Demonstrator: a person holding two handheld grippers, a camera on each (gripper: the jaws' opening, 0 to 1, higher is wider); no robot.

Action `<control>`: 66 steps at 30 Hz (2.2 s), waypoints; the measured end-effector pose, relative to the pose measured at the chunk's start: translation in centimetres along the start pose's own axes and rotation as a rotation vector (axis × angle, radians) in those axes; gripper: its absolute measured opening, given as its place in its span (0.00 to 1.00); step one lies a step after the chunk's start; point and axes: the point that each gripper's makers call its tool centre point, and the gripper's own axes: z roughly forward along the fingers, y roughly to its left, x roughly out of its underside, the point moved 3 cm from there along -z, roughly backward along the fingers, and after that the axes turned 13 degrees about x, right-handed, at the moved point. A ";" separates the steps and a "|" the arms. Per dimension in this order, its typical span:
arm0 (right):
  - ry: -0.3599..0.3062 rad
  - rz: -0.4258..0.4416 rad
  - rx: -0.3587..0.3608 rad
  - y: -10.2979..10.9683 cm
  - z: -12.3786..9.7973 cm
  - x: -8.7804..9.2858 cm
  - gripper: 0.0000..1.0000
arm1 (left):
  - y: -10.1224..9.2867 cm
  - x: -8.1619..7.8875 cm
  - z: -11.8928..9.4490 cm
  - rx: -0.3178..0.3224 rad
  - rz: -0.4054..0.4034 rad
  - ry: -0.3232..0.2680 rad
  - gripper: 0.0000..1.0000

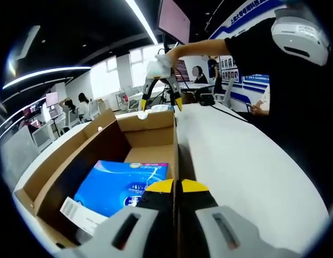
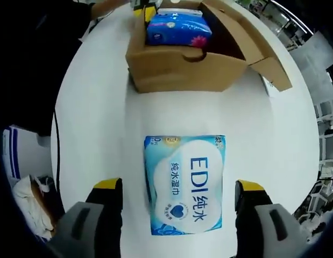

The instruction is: Operate the shoe box by opening the lid, removing the specified soft item, and placing it in the target area until the item is outside and the box remains undamaged.

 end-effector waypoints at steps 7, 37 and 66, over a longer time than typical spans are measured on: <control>-0.031 -0.017 0.035 -0.2 -1.6 -1.3 0.83 | 0.0 0.0 0.0 -0.001 0.009 0.001 0.02; -0.033 0.380 0.269 1.6 -8.7 -12.2 0.76 | -0.1 0.2 -0.1 0.013 0.060 0.006 0.02; -0.272 0.923 0.316 0.5 -1.3 -26.9 0.81 | 0.0 0.1 -0.3 0.029 0.075 0.005 0.02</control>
